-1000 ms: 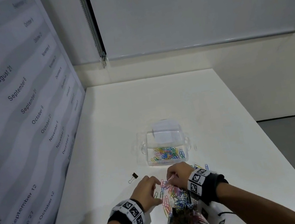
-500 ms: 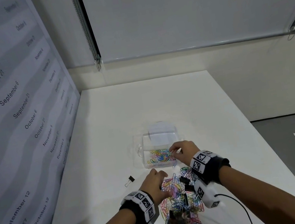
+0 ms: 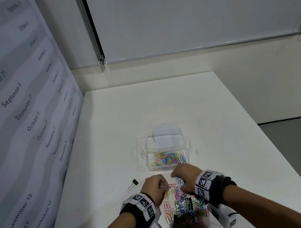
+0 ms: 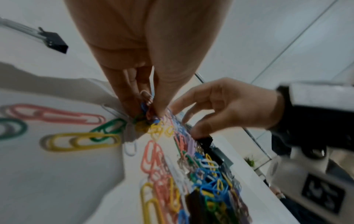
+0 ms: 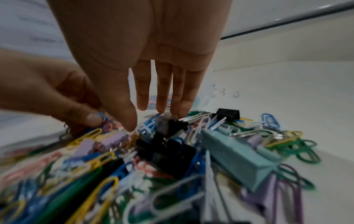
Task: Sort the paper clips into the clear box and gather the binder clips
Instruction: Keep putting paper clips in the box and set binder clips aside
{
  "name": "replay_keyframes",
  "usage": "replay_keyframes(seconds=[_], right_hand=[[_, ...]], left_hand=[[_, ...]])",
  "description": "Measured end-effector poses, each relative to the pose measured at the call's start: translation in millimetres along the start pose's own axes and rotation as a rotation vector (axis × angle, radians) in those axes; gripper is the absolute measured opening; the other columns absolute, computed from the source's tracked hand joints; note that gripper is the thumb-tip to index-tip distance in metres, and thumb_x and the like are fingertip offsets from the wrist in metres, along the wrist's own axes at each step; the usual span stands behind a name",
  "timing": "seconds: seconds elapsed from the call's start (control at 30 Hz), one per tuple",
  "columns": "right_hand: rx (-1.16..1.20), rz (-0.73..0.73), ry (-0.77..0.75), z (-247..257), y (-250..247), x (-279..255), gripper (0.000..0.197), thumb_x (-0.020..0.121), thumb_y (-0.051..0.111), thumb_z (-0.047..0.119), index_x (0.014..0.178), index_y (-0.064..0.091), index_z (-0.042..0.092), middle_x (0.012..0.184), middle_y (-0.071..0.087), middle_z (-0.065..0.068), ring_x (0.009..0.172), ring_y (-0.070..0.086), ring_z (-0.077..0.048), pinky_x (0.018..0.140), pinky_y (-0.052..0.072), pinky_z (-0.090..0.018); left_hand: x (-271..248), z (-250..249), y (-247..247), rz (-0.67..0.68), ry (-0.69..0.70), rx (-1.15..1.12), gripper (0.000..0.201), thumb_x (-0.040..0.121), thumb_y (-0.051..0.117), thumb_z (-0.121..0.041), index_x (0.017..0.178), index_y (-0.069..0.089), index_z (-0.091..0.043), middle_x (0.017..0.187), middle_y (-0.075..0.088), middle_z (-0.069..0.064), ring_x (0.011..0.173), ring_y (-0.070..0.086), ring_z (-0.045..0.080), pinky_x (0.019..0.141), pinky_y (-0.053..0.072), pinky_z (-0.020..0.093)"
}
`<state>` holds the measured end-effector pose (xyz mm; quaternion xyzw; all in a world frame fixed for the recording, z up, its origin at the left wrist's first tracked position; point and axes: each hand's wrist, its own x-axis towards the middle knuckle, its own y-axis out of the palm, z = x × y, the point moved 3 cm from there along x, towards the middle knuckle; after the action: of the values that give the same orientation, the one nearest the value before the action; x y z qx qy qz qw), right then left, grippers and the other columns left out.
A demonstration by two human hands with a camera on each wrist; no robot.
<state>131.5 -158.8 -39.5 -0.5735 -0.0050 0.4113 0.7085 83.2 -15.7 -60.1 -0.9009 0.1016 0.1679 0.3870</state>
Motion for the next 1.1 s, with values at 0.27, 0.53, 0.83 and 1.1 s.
replay_keyframes(seconds=[0.27, 0.53, 0.83, 1.1], right_hand=[[-0.043, 0.002, 0.009, -4.0, 8.2, -4.0, 0.031, 0.086, 0.055, 0.013, 0.116, 0.06, 0.014, 0.121, 0.054, -0.008, 0.113, 0.052, -0.025, 0.092, 0.041, -0.031], [0.106, -0.081, 0.081, -9.2, -2.3, -3.8, 0.021, 0.08, 0.049, 0.007, 0.084, 0.067, 0.018, 0.1, 0.07, -0.005, 0.094, 0.061, -0.022, 0.074, 0.043, -0.023], [0.3, -0.321, 0.083, -9.7, -53.9, 4.1, 0.014, 0.08, 0.058, 0.006, 0.087, 0.07, 0.009, 0.087, 0.067, -0.003, 0.069, 0.051, -0.007, 0.065, 0.037, -0.015], [0.41, -0.454, 0.162, -18.2, -75.1, 10.5, 0.016, 0.084, 0.06, 0.01, 0.096, 0.069, 0.015, 0.101, 0.064, -0.001, 0.075, 0.052, -0.012, 0.074, 0.04, -0.021]], left_hand=[[7.6, 6.6, -9.0, -0.011, -0.119, -0.26, 0.028, 0.088, 0.054, -0.004, 0.068, 0.059, -0.023, 0.06, 0.058, -0.002, 0.054, 0.054, 0.011, 0.062, 0.049, 0.025], [18.1, -18.0, -33.5, -0.004, -0.155, -0.709, 0.02, 0.095, 0.041, 0.006, 0.083, 0.056, 0.0, 0.069, 0.055, 0.011, 0.052, 0.053, 0.02, 0.046, 0.054, 0.02], [40.7, -22.8, -52.9, -0.157, -0.221, -0.847, 0.028, 0.097, 0.032, 0.008, 0.112, 0.055, 0.011, 0.079, 0.058, 0.013, 0.065, 0.056, 0.016, 0.05, 0.051, 0.01], [28.3, -18.9, -54.6, -0.103, -0.107, -0.59, 0.035, 0.091, 0.047, 0.006, 0.123, 0.057, -0.003, 0.124, 0.057, 0.01, 0.115, 0.054, 0.022, 0.094, 0.045, 0.028]])
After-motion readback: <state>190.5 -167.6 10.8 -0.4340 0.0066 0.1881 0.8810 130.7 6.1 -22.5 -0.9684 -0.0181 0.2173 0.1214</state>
